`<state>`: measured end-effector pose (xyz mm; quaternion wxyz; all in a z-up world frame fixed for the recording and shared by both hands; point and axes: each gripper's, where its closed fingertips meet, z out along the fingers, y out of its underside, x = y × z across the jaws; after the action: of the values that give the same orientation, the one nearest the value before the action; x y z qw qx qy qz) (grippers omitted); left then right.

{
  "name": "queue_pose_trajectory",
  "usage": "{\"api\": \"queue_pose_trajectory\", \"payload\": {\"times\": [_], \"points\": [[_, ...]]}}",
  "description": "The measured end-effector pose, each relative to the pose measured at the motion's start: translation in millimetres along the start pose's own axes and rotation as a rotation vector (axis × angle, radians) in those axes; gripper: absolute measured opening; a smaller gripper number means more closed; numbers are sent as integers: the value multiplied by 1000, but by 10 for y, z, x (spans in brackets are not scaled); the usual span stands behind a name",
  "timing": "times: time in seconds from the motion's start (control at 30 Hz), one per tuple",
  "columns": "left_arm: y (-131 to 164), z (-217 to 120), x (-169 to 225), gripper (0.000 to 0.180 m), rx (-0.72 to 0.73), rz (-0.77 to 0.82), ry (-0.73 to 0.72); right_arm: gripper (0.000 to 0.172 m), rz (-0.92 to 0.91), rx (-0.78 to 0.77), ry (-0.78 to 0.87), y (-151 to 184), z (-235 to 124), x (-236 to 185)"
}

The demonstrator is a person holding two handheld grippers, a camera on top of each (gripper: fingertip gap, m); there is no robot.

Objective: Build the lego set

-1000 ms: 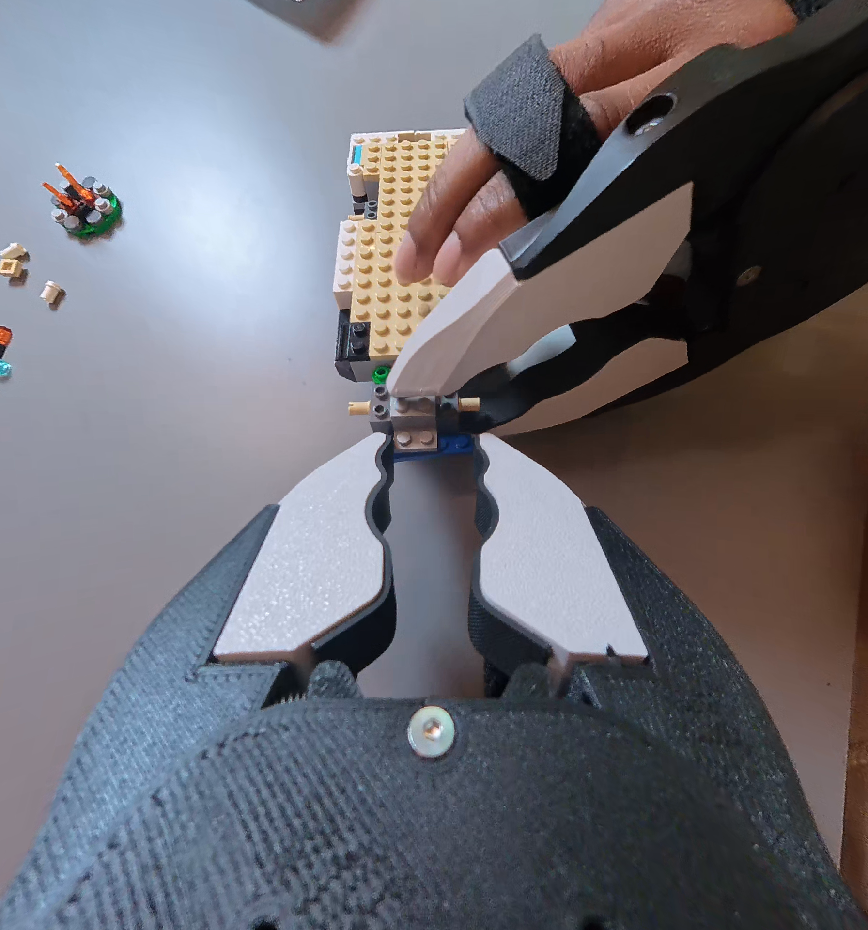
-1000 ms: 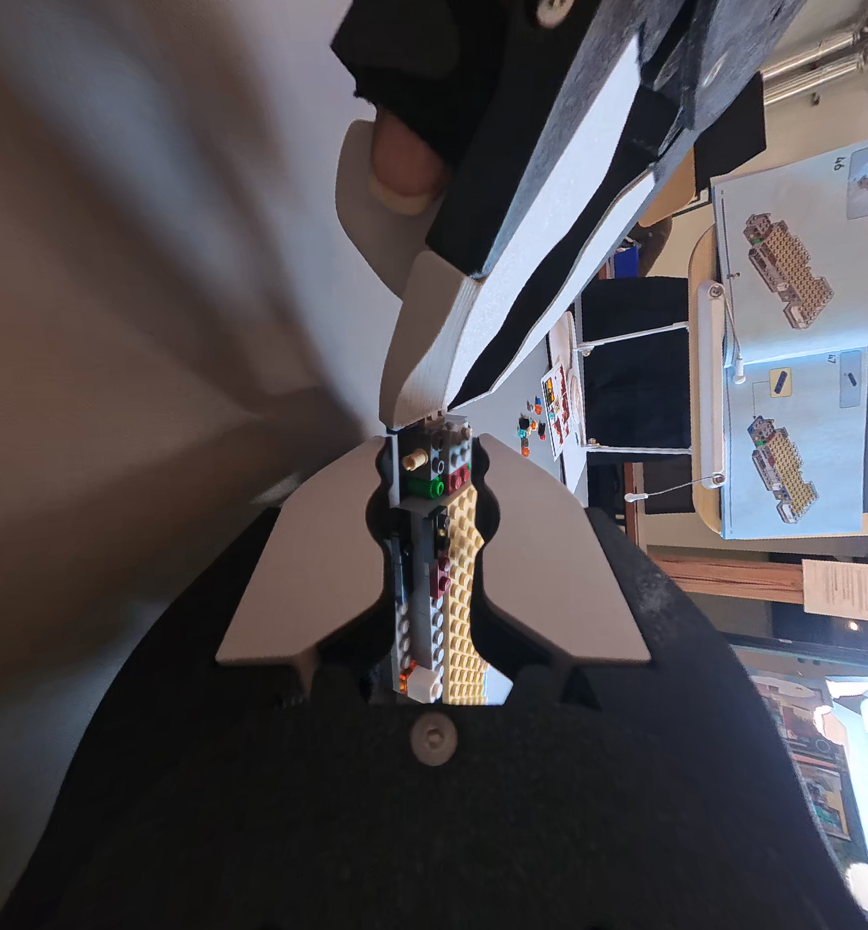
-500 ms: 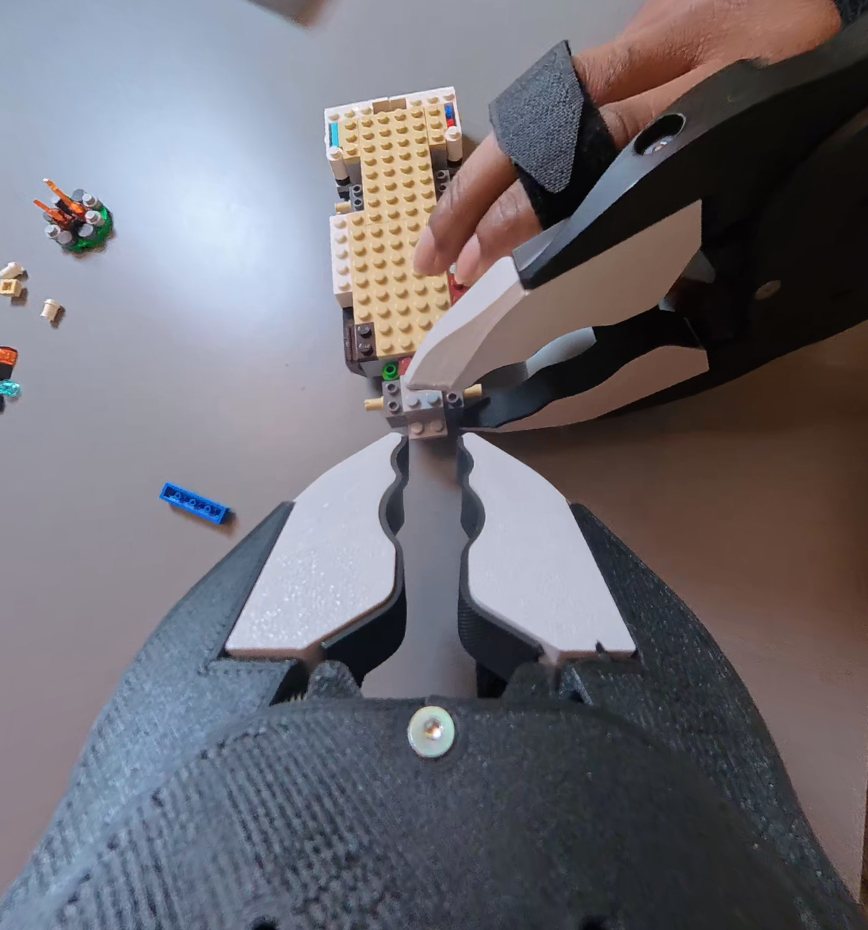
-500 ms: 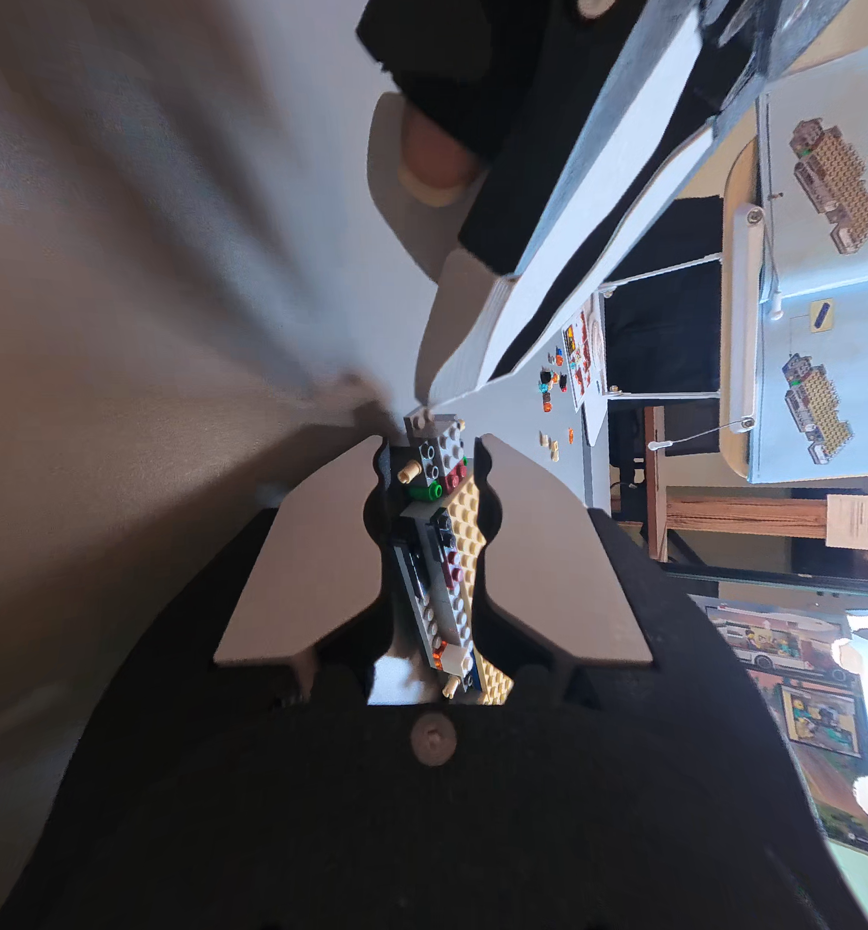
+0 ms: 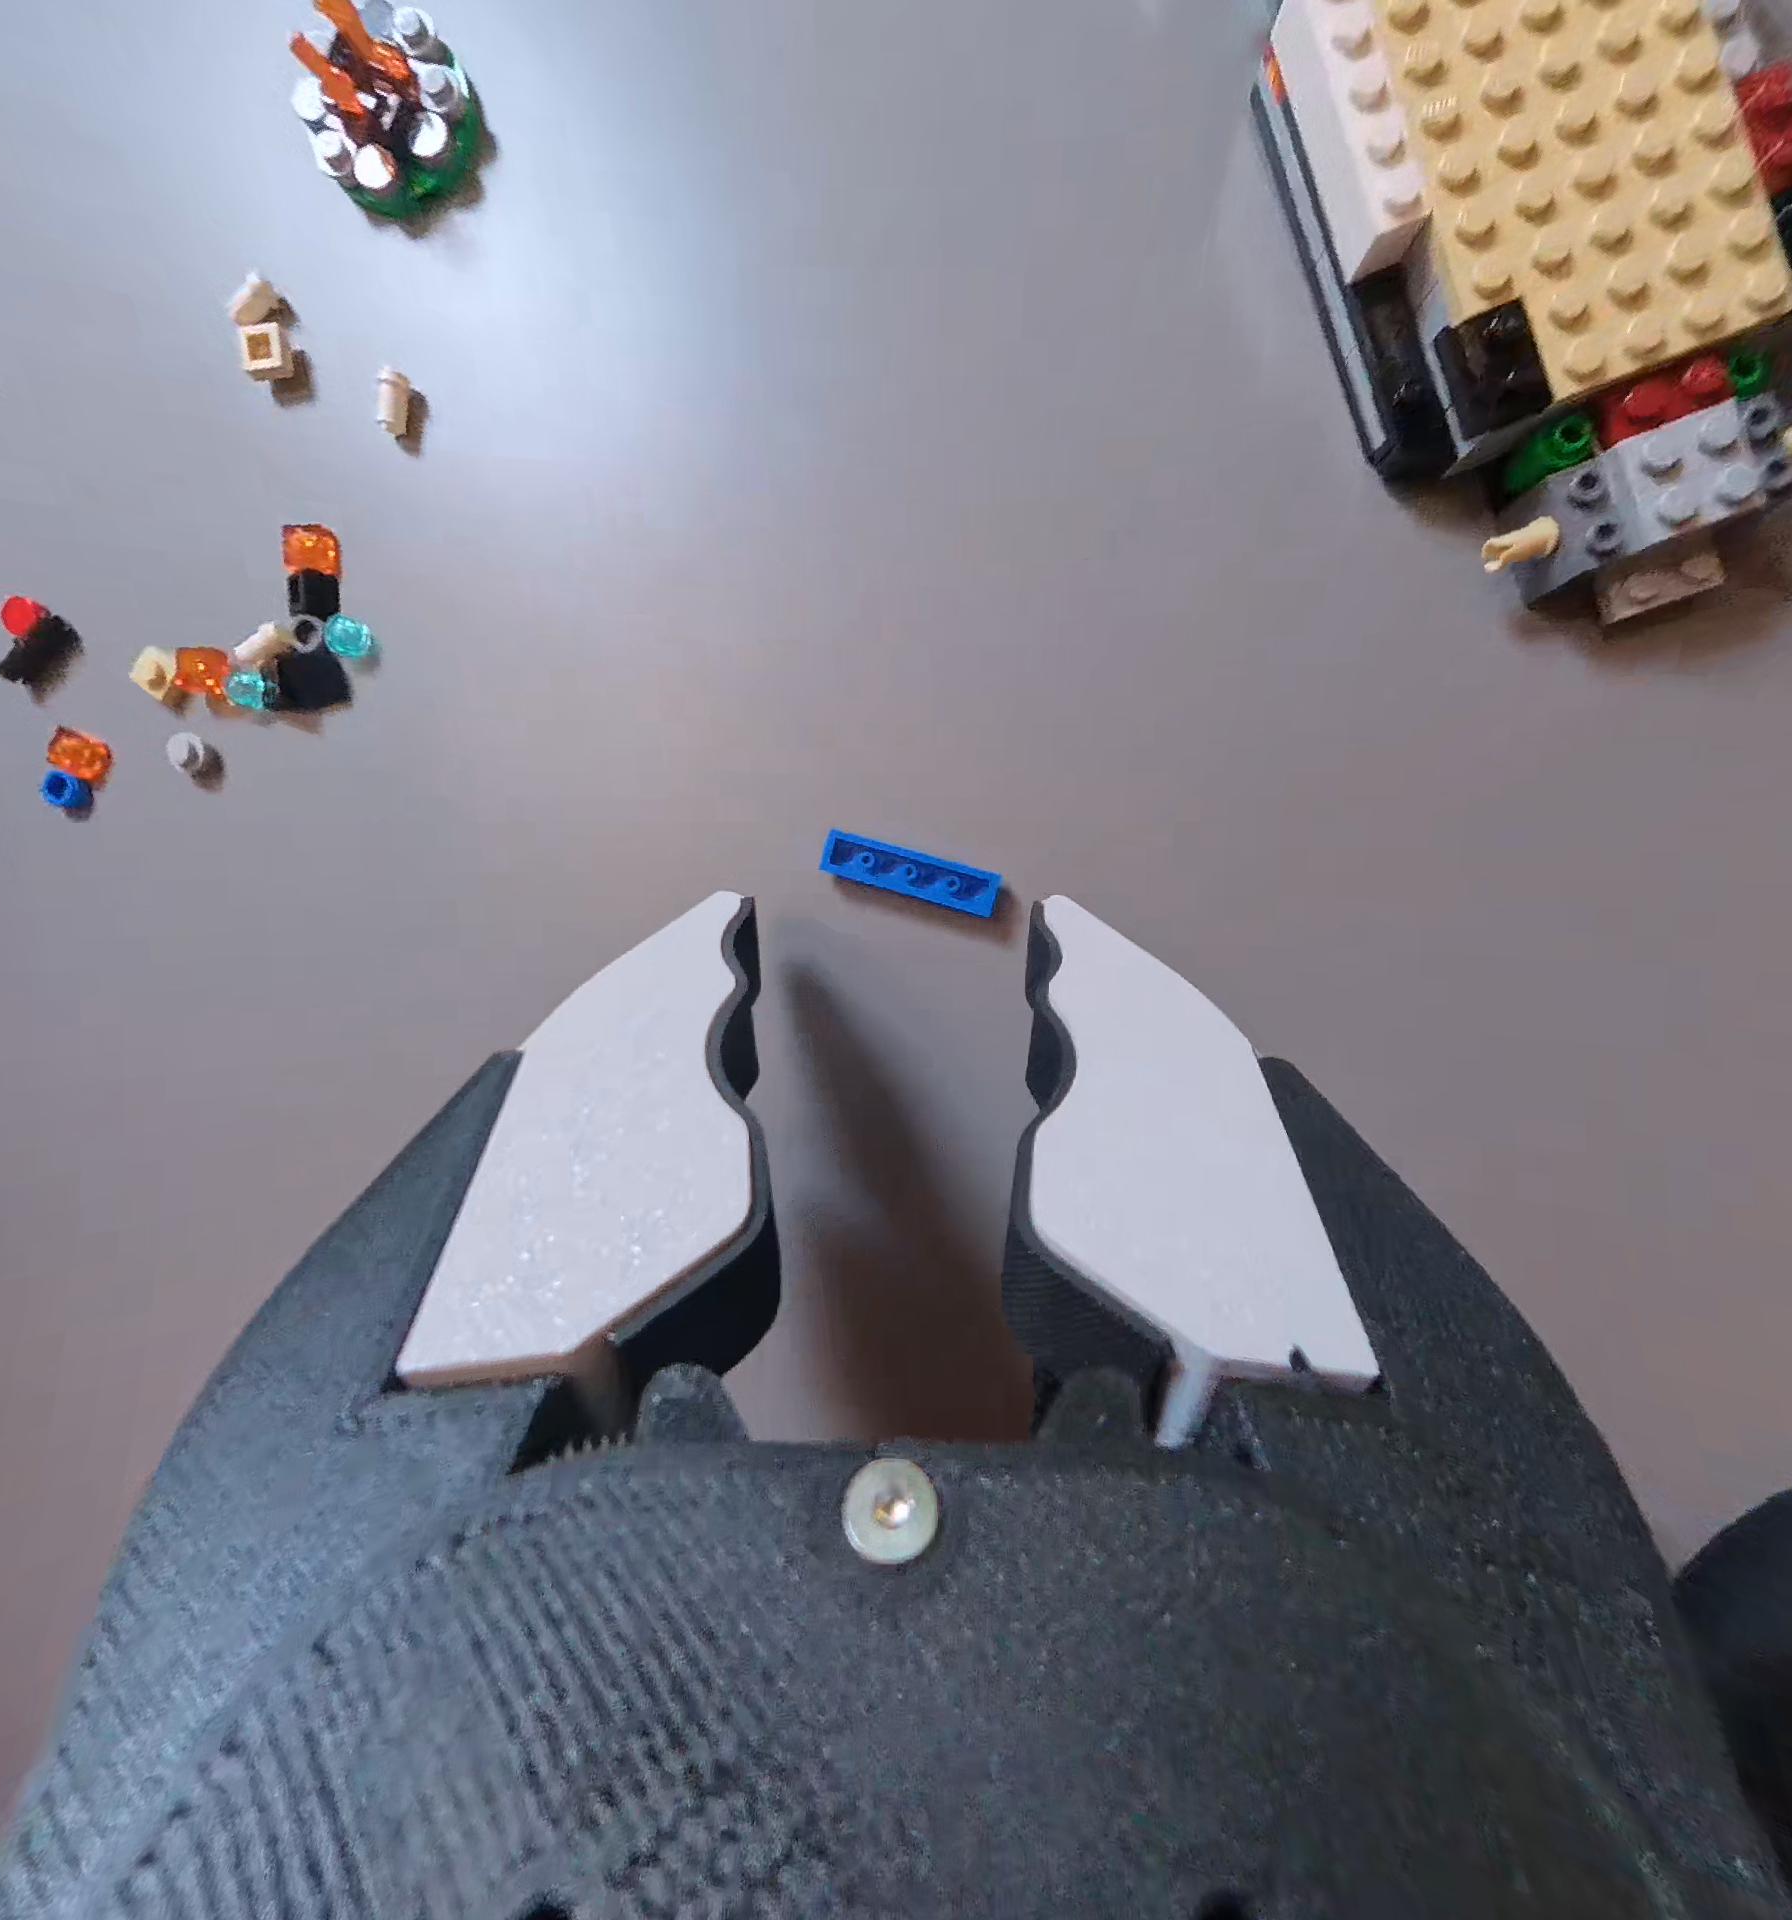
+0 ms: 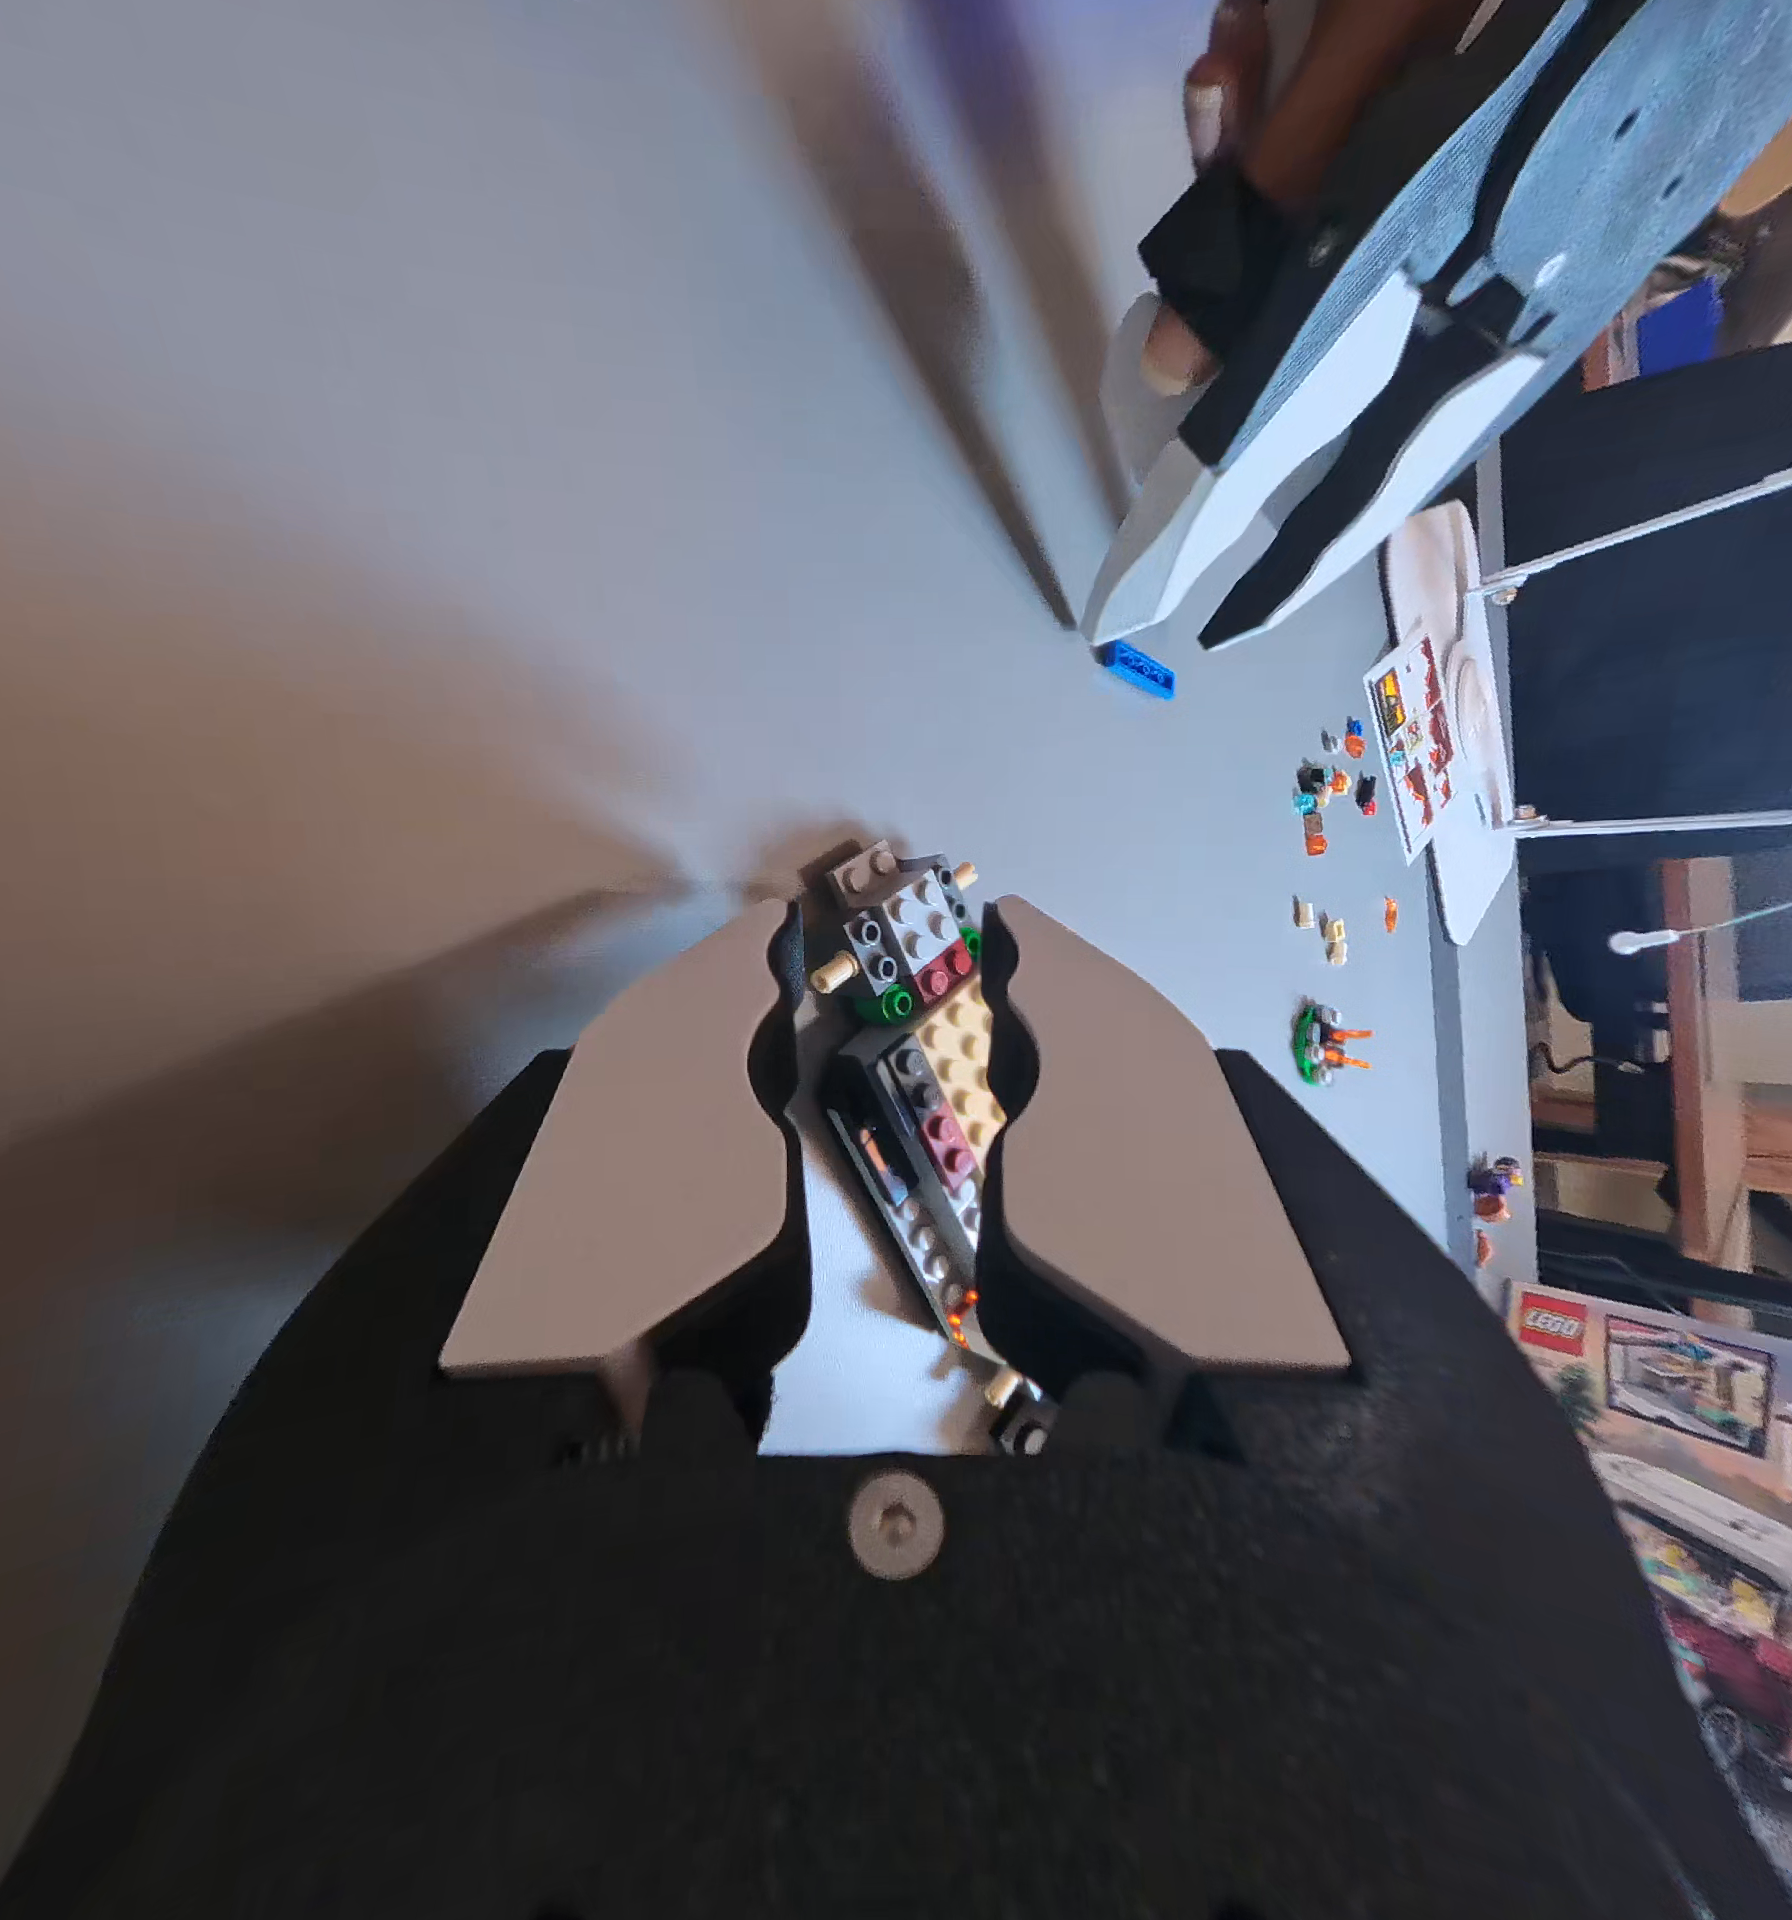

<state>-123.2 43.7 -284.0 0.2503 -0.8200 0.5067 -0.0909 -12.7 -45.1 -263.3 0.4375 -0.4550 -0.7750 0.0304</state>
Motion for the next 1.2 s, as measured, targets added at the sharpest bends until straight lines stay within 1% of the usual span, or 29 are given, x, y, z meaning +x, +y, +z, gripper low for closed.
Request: {"api": "queue_pose_trajectory", "payload": {"times": [0.1, 0.17, 0.3, 0.4, 0.43, 0.5, 0.57, 0.63, 0.7, 0.77, 0.8, 0.9, 0.97, 1.03, 1.1, 1.2], "points": [[-11, 28, -21, 45, -67, 55, 54, 33, 50, 17, -24, 38, -40, 26], [-8, 41, -7, 38, -96, 83, 87, 33, 77, 26, -22, 81, -62, 68], [-54, 70, 44, 24, -63, 66, 142, 32, 136, 50, -20, 159, -78, 145], [-74, 80, 58, 12, -22, 32, 139, 32, 169, 71, -20, 188, -72, 191], [-73, 78, 54, 13, -7, 24, 124, 33, 177, 77, -20, 193, -70, 212], [-57, 56, 63, 22, 14, 17, 99, 33, 184, 86, -20, 209, -69, 273], [-56, 33, 60, 27, 31, -2, 77, 33, 185, 88, -15, 230, -72, 351], [-100, 47, 56, 28, 47, -65, 77, 33, 184, 92, -10, 229, -75, 420], [-123, 104, 28, 28, 31, -99, 72, 33, 179, 96, -5, 217, -71, 464], [-171, 140, -20, 19, 25, -127, 63, 32, 180, 98, -1, 215, -62, 482], [-182, 151, -29, 9, 16, -140, 70, 32, 186, 100, -4, 216, -56, 479], [-188, 154, -40, 8, 18, -160, 78, 32, 202, 111, -1, 237, -61, 487], [-224, 116, 14, 8, 105, -223, 123, 32, 203, 128, 17, 249, -78, 542], [-415, -54, 160, 8, 297, -358, 262, 32, 186, 164, 36, 208, -101, 635], [-698, -391, 354, 8, 555, -461, 454, 33, 142, 246, 50, 52, -140, 743], [-973, -891, 480, 8, 869, -611, 668, 34, 109, 370, 93, -270, -204, 957]]}}
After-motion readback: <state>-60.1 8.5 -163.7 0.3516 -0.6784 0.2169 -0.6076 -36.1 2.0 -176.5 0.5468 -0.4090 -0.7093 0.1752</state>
